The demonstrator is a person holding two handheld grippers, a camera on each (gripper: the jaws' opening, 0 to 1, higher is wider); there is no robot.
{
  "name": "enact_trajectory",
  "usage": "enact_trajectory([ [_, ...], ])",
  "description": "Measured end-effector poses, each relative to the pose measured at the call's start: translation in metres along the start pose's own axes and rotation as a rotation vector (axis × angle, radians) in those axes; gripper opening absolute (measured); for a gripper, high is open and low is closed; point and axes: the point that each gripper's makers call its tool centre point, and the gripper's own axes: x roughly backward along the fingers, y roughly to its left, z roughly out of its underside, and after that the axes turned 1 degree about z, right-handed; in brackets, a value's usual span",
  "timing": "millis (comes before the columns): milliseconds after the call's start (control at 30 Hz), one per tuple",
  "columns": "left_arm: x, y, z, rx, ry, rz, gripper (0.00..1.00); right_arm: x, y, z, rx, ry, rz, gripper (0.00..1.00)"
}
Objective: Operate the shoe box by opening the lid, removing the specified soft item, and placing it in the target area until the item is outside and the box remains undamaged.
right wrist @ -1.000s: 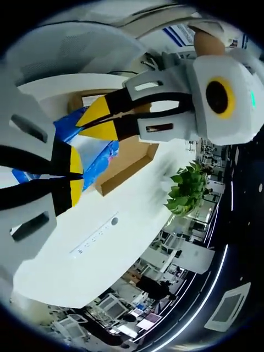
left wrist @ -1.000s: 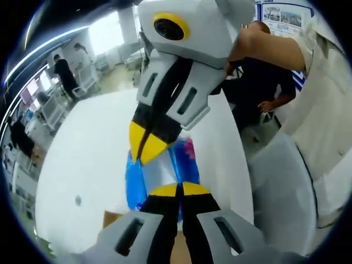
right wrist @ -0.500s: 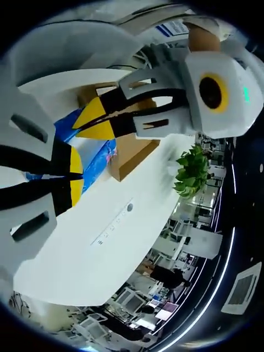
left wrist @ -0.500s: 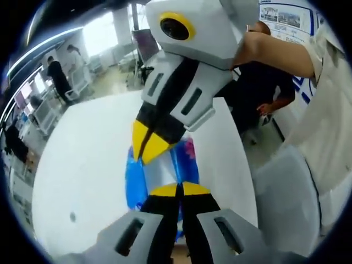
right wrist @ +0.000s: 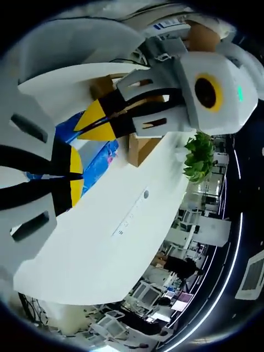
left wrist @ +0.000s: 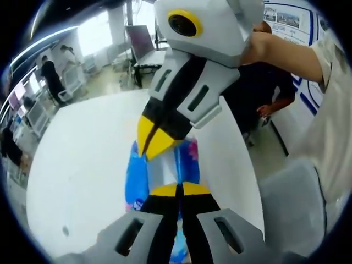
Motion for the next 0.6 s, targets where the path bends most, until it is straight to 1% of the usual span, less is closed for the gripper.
enact_trajectory([
  [167,-0.017,0.003,-0.004,0.001,0.000,0.020,0.00,0.000,-0.012,0.015,-0.015,0.020,0.006,0.00],
  [367,-0.034,0.005,-0.011,-0.006,0.005,0.046,0.00,0.001,-0.024,0.028,-0.032,0.036,0.008,0.00],
  [600,-0.054,0.013,-0.019,0.004,0.002,0.065,0.00,0.000,-0.038,0.042,-0.046,0.052,0.017,0.00],
])
